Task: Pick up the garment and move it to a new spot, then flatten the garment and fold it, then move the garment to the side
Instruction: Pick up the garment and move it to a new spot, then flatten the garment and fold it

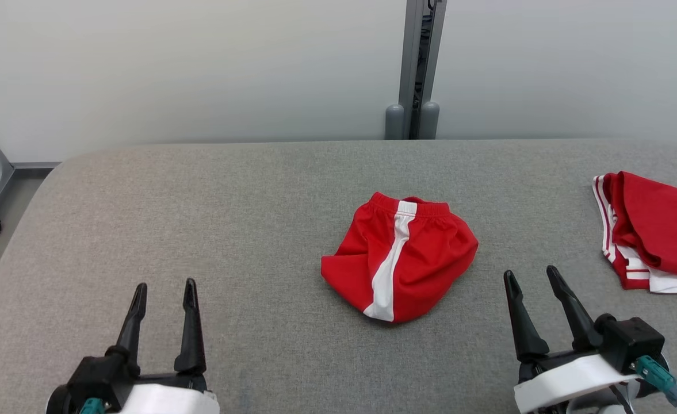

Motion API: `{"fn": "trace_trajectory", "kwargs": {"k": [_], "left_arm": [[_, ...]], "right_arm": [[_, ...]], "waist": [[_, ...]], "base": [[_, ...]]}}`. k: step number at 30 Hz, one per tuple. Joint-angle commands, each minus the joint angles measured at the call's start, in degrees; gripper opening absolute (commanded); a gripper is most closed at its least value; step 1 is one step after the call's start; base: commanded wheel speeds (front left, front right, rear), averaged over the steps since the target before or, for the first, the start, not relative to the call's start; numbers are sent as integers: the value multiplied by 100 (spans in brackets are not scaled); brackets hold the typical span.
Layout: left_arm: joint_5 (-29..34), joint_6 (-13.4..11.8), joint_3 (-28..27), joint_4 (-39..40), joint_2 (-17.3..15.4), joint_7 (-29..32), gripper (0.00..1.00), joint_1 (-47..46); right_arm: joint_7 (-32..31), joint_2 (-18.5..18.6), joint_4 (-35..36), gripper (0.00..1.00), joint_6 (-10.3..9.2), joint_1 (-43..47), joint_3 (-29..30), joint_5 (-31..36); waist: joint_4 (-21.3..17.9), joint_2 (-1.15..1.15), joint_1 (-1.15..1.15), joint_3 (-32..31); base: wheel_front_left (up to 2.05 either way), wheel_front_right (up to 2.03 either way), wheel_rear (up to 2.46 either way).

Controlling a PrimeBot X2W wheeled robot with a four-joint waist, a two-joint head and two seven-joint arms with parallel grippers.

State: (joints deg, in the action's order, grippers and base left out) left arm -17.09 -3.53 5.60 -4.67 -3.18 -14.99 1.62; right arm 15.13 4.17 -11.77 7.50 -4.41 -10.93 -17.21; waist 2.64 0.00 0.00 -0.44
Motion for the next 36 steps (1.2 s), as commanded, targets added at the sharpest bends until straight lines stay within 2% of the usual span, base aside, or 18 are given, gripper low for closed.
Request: {"fn": "trace_trajectory", "kwargs": {"k": [1, 9, 29, 32, 36], "left_arm": [[143, 38, -48, 85, -14, -25, 100, 142], [677, 146, -41, 210, 11, -26, 100, 690], [644, 148, -3, 150, 19, -26, 100, 682], [735, 259, 47, 118, 20, -26, 100, 510], [990, 608, 253, -52, 13, -25, 100, 124]], "right_arm": [[-1, 22, -19, 100, 0, 99, 60, -23], [-1, -16, -90, 100, 0, 422, 202, 10], [-1, -12, -105, 100, 0, 407, 165, -29], [-1, -17, -78, 100, 0, 360, 126, -26], [-1, -3, -47, 100, 0, 259, 84, -15]], "waist": [[23, 0, 0, -56], [44, 0, 0, -160], [-148, 0, 0, -105], [-230, 0, 0, -55], [-401, 0, 0, 74]], "base": [[0, 0, 0], [0, 0, 0], [0, 0, 0], [0, 0, 0], [0, 0, 0]]}}
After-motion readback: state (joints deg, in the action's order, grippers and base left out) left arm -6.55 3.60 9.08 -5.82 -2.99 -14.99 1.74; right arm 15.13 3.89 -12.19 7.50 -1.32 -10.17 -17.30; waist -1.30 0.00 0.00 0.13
